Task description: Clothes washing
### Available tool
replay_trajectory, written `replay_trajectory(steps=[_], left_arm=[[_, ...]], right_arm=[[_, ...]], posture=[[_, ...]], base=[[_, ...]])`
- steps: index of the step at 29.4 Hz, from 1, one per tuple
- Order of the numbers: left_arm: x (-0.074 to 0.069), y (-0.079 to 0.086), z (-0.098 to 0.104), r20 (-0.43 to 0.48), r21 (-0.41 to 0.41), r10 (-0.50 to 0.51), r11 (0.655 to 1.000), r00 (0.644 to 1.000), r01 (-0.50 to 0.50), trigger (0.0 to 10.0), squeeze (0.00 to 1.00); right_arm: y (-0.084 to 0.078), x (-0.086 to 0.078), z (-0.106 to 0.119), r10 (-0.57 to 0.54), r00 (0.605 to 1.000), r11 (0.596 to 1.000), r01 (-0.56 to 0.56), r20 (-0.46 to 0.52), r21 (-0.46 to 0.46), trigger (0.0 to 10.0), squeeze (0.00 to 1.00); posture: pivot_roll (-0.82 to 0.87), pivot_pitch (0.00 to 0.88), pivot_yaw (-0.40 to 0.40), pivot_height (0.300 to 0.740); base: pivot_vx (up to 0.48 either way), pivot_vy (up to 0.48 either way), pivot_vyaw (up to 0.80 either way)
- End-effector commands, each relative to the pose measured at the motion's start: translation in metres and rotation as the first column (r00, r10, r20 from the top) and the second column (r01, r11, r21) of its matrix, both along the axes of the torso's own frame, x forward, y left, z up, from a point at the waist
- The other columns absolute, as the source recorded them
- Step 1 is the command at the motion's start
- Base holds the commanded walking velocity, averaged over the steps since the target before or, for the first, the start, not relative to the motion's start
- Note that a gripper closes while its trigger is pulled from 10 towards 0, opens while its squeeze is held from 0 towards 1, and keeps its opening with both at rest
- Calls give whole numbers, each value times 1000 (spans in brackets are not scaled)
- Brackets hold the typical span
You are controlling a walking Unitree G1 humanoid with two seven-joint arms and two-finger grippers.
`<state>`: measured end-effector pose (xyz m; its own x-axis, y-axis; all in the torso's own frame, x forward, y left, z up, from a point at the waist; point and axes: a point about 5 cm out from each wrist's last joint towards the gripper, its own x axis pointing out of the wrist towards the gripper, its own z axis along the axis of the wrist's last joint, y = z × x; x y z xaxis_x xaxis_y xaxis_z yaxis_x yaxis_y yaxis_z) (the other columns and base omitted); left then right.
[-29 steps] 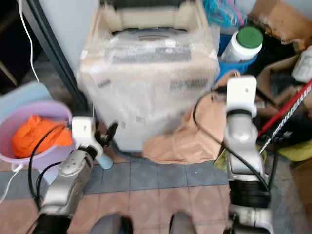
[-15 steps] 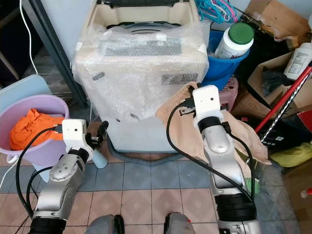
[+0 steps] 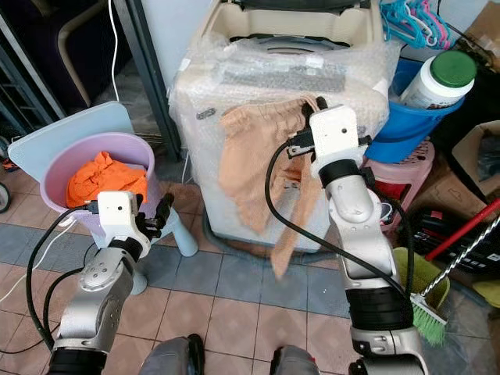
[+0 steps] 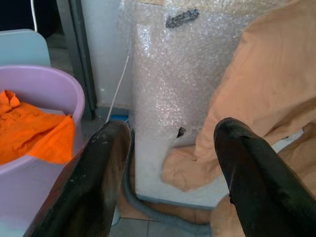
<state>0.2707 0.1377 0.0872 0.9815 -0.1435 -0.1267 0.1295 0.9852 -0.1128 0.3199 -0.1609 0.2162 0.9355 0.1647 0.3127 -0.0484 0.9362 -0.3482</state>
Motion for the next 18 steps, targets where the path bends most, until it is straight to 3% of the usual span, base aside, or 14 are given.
replay_trajectory(steps=[1,10,18], left_arm=[[-2,0,-3,-11,-4,-4,1000,1000,4,10000,0],[-7,13,-9,-43,8,34,999,998,-34,10000,0],[-6,10,-9,-45,-3,30,1000,999,-31,10000,0]], right_arm=[[-2,3,15,-13,998,1000,12,67,5,10000,0],[5,23,45,72,987,997,-68,141,-31,10000,0],[14,32,58,144,973,988,-130,179,-88,10000,0]], posture=[[-102,76,51,740],[-96,75,49,740],[-92,76,45,740]], base=[[307,0,0],[395,0,0],[476,0,0]])
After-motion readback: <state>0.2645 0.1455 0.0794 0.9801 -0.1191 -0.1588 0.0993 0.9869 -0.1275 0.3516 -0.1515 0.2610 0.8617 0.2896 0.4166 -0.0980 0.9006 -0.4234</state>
